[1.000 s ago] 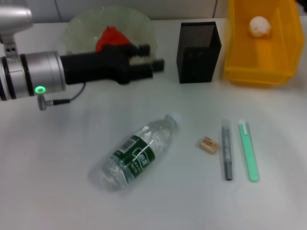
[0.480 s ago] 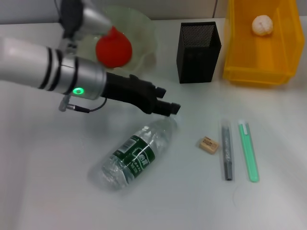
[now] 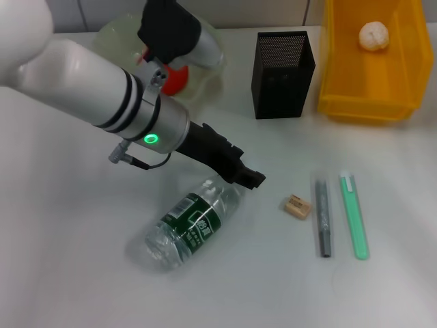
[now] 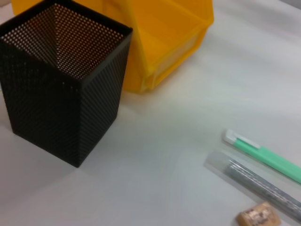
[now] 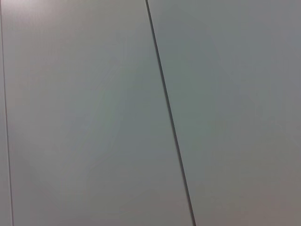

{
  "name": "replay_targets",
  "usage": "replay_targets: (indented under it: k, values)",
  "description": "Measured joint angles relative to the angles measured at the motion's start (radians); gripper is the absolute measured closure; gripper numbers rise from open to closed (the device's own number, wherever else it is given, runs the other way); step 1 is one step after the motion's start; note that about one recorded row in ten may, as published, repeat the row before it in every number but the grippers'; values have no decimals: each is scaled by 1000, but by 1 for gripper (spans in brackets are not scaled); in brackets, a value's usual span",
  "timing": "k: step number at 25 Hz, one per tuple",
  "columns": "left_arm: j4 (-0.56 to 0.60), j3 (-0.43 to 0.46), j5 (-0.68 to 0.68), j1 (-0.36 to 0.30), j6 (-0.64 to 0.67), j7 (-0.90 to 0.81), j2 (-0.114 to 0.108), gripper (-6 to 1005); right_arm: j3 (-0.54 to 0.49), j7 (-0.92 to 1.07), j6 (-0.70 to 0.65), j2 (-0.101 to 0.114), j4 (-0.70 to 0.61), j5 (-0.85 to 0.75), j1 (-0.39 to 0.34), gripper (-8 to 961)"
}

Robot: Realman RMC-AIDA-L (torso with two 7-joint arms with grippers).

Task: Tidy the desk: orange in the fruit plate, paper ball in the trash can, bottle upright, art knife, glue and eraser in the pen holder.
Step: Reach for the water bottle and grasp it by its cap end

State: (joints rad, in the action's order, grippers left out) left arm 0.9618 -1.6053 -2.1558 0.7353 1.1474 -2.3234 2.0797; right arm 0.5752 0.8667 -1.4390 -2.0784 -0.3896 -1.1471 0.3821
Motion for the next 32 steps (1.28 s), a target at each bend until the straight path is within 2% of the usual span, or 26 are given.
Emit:
replay_targets:
  k: [4, 11, 21, 32]
  values:
    - [-5, -53, -1, 0, -64, -37, 0, 377, 0, -2, 0, 0, 0, -2, 0, 303]
    - [-17, -93, -25, 2, -128, -82, 0, 398, 2, -3, 6, 0, 0, -3, 0, 303]
    - [-30, -178, -69, 35, -140, -167, 0, 429, 2, -13, 5, 0, 1, -3, 0, 303]
    - [-33, -216, -91, 50, -152, -201, 0, 463, 2, -16, -1, 0, 3, 0, -13, 302]
